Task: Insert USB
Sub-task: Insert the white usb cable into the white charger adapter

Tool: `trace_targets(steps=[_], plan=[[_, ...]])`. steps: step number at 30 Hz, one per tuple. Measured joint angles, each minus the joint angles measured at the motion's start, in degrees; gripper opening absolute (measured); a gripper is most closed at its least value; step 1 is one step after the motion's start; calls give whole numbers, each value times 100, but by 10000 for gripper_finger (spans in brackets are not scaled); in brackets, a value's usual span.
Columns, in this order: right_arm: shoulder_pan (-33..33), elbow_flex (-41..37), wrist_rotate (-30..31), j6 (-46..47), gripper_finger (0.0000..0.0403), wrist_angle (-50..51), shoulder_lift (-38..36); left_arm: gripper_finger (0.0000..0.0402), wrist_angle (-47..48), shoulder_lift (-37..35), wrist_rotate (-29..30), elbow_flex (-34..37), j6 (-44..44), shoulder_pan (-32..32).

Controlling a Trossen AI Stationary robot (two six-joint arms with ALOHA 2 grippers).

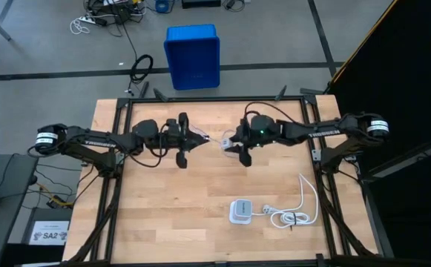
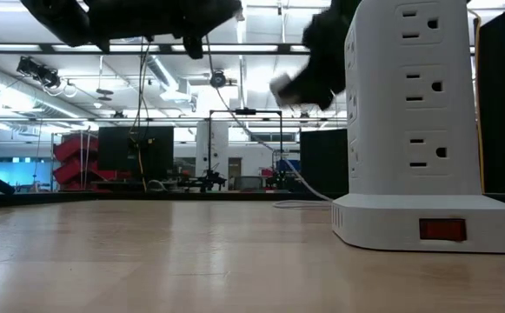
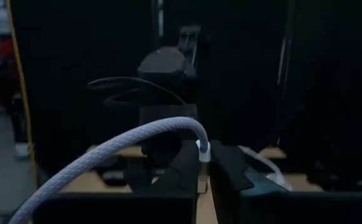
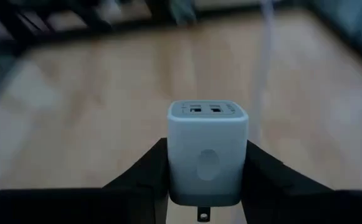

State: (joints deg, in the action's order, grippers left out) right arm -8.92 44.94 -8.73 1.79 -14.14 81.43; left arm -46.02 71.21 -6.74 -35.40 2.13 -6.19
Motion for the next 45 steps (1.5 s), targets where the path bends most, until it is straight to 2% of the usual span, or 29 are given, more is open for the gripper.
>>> trace_targets(steps=[3,6,11,22,36,41,45], plan=[[265,-100,204,-79,111,-864,95,0,-296,222,-4,-2,8,74],[461,-231,451,-148,111,-1365,122,0,-543,413,2,-6,49,169],[676,-277,507,-185,111,-1917,227,0,-730,643,-4,-6,38,240],[801,-277,519,-53,111,-2112,290,0,-1099,1066,2,-13,216,295],[773,-277,529,138,111,-2067,290,0,-1166,1199,-46,-15,249,295],[773,-277,527,171,111,-2009,292,0,-958,1199,-45,-52,245,292],[770,-280,533,182,111,-1930,292,0,-154,1192,44,-420,78,292]])
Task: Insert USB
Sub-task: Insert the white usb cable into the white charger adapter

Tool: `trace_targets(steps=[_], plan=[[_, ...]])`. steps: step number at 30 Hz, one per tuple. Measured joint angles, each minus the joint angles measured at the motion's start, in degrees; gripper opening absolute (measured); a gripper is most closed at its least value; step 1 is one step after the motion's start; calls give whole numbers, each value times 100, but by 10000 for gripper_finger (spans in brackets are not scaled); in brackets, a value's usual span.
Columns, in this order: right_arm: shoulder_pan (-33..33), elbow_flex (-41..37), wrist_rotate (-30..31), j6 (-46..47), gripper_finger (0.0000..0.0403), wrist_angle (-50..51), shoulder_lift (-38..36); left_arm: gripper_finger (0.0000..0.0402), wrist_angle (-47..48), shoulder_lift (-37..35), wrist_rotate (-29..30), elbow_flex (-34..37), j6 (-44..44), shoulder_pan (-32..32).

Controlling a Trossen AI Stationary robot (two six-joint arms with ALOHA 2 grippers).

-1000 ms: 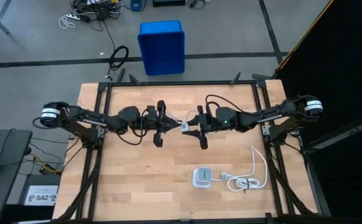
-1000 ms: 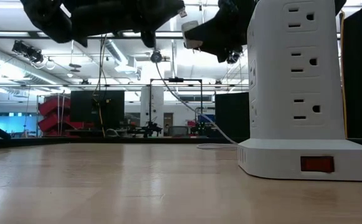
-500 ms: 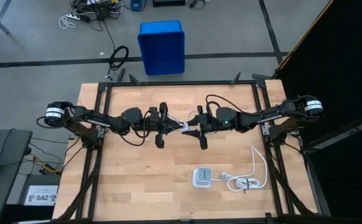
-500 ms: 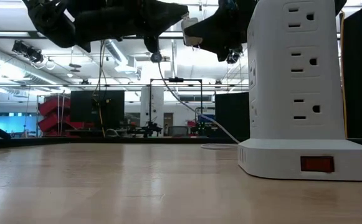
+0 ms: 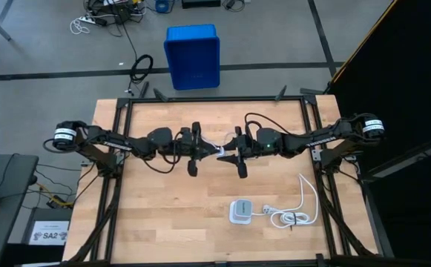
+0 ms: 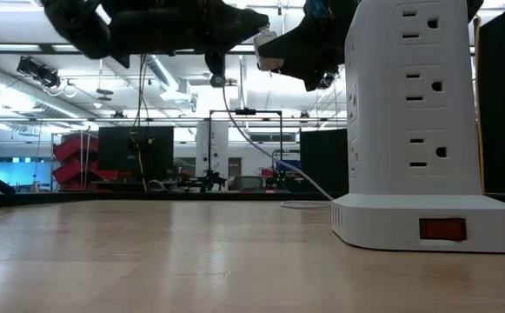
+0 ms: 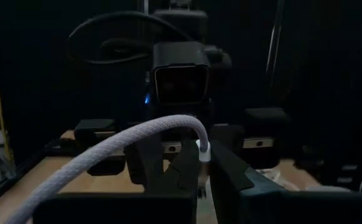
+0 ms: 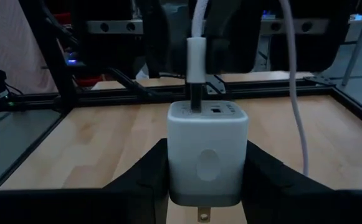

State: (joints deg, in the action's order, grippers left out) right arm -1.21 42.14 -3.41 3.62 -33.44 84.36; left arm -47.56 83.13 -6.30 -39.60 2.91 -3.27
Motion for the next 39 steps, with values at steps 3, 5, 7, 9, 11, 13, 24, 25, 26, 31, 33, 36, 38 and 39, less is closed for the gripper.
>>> trace_targets(steps=[3,5,7,9,11,13,24,25,26,31,33,36,38,39], plan=[[0,-4,11,0,111,56,2,0,666,-2,22,-319,-182,0],[0,-4,73,0,111,95,2,0,965,-4,40,-442,-274,0],[0,-4,83,-2,111,125,2,0,1031,-4,47,-463,-280,0],[0,-4,90,-4,111,143,4,0,1072,-4,88,-463,-281,0],[0,-4,106,-4,111,141,4,0,1101,-4,119,-463,-281,0],[0,-4,108,-9,111,160,4,0,1126,-4,115,-463,-277,0],[0,-4,103,-15,111,75,4,0,1649,-380,-58,-439,-276,2],[1,-4,103,-15,111,79,4,0,1649,-379,-67,-439,-272,2],[2,-4,101,-15,111,80,4,0,1647,-363,-68,-439,-269,3],[4,-4,63,-19,111,88,4,0,1594,-316,-53,-406,-255,58],[4,-4,63,-17,111,88,4,0,1557,-317,-10,-352,-261,65],[9,-4,73,20,111,91,4,0,1516,-315,23,-330,-261,66],[23,-4,72,22,111,88,4,0,1497,-314,22,-330,-261,66],[30,-4,73,24,111,86,4,0,1486,-310,22,-330,-261,66]])
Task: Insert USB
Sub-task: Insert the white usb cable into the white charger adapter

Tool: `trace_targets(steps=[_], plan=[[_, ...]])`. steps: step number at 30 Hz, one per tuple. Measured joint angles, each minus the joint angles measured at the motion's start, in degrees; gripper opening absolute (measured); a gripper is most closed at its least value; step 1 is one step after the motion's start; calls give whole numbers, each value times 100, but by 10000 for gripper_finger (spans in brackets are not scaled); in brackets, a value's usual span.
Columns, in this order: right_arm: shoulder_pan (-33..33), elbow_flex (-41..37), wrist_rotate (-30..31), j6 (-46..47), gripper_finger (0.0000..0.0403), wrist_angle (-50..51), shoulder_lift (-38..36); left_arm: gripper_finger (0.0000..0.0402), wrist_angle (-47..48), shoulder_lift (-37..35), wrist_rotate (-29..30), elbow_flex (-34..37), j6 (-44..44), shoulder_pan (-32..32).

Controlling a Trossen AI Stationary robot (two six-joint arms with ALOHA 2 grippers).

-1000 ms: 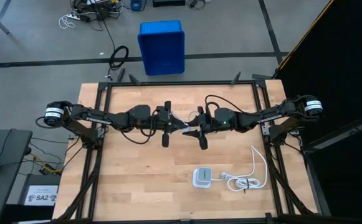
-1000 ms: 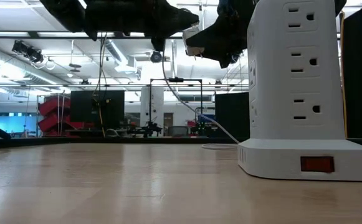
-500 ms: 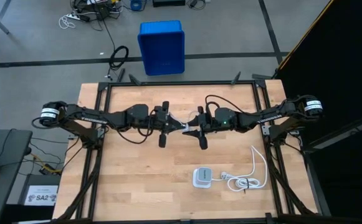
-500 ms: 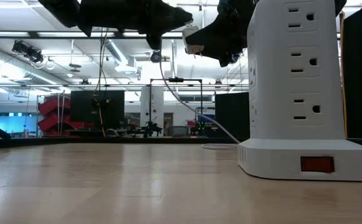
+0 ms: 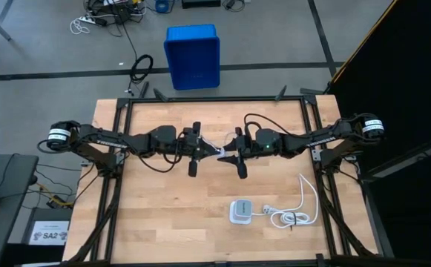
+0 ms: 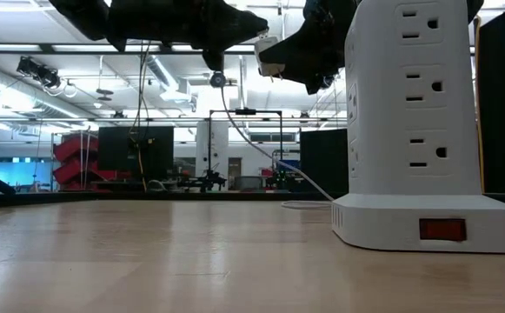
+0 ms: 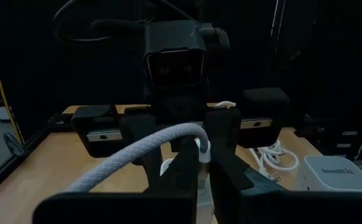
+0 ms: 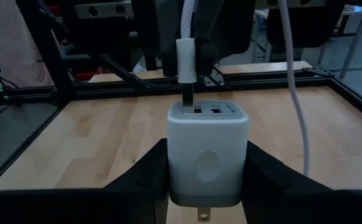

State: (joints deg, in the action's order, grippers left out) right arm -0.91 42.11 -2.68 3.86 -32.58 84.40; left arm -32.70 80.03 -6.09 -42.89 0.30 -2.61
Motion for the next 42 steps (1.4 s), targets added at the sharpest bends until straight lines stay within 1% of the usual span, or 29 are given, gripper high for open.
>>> trace_targets(steps=[9,17,24,42], plan=[[7,0,-125,66,111,-37,0,0,-56,52,22,2,-17,-7],[5,0,-146,93,111,-5,0,0,141,48,188,0,-22,-16],[1,0,-157,170,111,56,0,0,220,50,195,2,-83,-67],[-8,0,-227,408,111,428,-1,0,513,62,260,4,-267,-72]])
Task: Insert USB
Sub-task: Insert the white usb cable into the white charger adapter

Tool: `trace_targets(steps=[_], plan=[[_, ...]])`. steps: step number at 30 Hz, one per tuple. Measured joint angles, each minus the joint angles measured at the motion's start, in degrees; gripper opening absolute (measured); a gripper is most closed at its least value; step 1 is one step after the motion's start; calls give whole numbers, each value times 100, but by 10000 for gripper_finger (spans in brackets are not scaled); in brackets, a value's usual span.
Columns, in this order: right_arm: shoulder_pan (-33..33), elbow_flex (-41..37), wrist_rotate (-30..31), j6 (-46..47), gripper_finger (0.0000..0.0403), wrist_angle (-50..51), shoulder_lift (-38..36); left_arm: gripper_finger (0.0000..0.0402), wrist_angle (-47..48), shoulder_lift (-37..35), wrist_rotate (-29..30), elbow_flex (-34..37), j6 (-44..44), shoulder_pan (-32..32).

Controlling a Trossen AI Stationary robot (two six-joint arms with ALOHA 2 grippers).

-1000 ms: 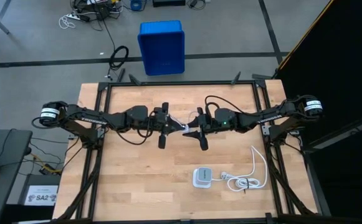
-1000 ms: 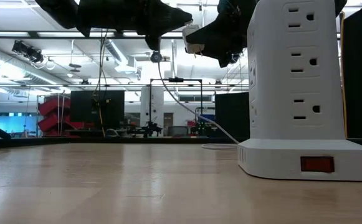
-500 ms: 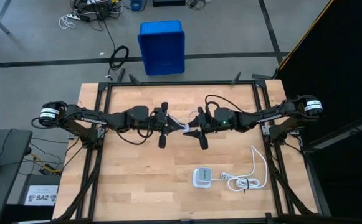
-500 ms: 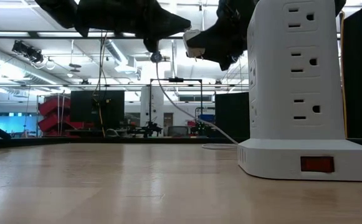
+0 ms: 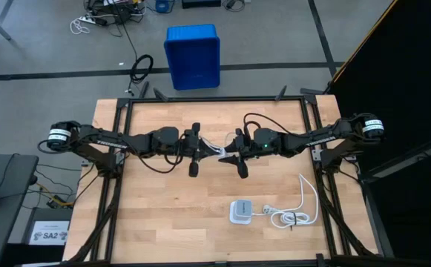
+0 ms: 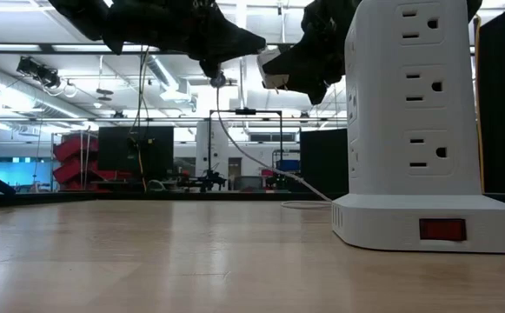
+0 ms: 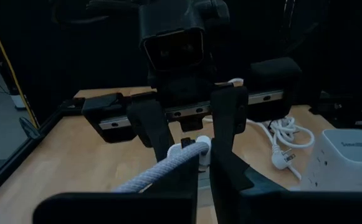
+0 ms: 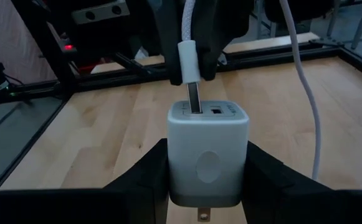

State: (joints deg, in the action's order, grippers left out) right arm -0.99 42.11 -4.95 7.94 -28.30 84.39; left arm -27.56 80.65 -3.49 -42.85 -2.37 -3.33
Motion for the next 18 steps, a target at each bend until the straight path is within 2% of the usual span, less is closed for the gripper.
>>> trace_targets(steps=[5,18], plan=[[0,5,-13,99,111,228,-1,0,132,2,2,-14,0,-2],[0,9,-15,172,111,448,-14,0,1515,4,94,-675,-42,-2]])
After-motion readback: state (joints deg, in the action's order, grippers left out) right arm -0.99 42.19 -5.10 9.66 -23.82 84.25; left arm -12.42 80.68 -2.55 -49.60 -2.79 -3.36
